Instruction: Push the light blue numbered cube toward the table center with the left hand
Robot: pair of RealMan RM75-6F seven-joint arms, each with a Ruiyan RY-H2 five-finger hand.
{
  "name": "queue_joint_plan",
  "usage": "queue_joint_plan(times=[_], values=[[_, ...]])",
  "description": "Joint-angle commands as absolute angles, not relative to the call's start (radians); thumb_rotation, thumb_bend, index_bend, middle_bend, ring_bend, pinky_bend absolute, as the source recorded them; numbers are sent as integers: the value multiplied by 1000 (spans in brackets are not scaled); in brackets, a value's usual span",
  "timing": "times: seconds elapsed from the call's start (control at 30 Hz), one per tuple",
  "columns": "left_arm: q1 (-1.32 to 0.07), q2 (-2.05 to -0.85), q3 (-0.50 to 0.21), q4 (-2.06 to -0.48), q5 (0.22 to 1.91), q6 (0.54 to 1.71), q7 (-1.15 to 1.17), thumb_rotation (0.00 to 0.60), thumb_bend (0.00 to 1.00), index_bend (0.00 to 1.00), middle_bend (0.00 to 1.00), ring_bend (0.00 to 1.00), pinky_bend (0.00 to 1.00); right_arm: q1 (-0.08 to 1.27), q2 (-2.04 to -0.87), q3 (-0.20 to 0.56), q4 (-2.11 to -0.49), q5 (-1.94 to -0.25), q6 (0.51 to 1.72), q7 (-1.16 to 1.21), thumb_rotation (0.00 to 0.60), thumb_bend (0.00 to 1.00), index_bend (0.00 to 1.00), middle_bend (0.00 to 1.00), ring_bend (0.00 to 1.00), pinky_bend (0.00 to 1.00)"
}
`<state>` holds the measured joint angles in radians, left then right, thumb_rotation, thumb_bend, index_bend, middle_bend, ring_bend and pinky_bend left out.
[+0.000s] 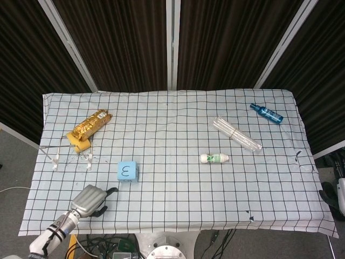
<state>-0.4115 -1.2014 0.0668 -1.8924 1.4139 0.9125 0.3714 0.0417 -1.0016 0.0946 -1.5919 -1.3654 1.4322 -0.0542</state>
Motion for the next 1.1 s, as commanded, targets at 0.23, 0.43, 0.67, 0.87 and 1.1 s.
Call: queue_joint_plan(times=[0.23, 0.43, 0.67, 0.87, 1.1], values=[[-444, -1269, 39, -1857, 1391, 922, 395, 600, 403, 155, 847, 843, 812, 43, -1002, 96, -1577, -1353, 1420, -40, 600, 134, 0, 0, 0, 0], [-440, -1282, 32, -1831, 1361, 953, 394, 600, 407, 150, 847, 843, 812, 43, -1003, 95, -1573, -1350, 1416, -37, 600, 134, 0, 0, 0, 0], [-437, -1270, 27, -1825, 1242, 971, 464, 600, 416, 150, 848, 843, 812, 45, -1005, 96, -1572, -1348, 1413, -39, 600, 134, 0, 0, 0, 0], [-435, -1261, 13, -1829, 1221, 1004, 444, 600, 418, 150, 848, 843, 812, 48, -1008, 96, -1574, -1346, 1409, -44, 600, 134, 0, 0, 0, 0], [-457, -1242, 3, -1837, 1241, 991, 408, 600, 419, 150, 848, 843, 812, 51, -1008, 97, -1577, -1343, 1407, -52, 600, 137, 0, 0, 0, 0]])
